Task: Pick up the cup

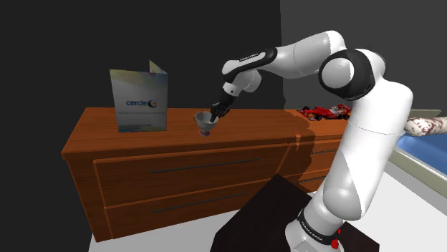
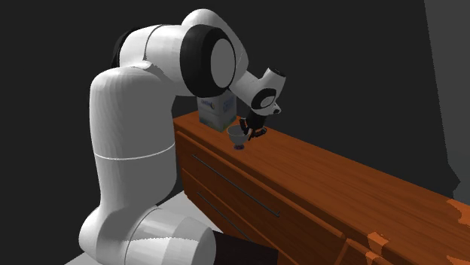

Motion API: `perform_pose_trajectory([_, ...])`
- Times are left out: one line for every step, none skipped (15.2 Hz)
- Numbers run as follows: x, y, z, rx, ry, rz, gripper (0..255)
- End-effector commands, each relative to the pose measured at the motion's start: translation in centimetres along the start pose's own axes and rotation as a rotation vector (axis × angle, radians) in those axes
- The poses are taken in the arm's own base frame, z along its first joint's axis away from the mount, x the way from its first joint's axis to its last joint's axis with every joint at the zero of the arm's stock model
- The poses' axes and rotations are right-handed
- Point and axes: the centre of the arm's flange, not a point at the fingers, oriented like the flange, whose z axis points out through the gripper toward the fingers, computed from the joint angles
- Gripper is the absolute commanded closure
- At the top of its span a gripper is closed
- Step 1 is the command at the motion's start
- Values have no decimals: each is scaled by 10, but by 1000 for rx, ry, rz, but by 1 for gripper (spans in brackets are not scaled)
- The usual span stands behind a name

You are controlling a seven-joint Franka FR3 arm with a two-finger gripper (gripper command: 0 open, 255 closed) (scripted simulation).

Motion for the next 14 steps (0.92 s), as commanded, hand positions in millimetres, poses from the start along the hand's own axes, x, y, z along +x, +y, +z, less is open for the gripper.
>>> perform_pose_trajectory([2,-3,-10,0,0,0,255])
perform_pose_trajectory([2,-5,-15,0,0,0,255])
perform_pose_trajectory([3,-7,-20,0,0,0,255])
perform_pose_trajectory([4,-8,-25,0,0,0,255])
perform_pose_trajectory([4,-10,-30,0,0,0,255])
perform_pose_trajectory([5,-12,-35,0,0,0,255])
perform_pose_trajectory([5,-14,-40,0,0,0,255])
perform_pose_trajectory([6,-16,-45,0,0,0,255])
perform_pose_trajectory([7,-17,-50,0,0,0,255])
perform_pose_trajectory([7,-19,-55,0,0,0,255])
perform_pose_trajectory([8,-21,-60,0,0,0,255])
perform_pose_trajectory([8,-23,-65,0,0,0,255])
perform_pose_trajectory([9,-23,-65,0,0,0,255])
perform_pose_trajectory([9,-23,-65,0,0,0,255])
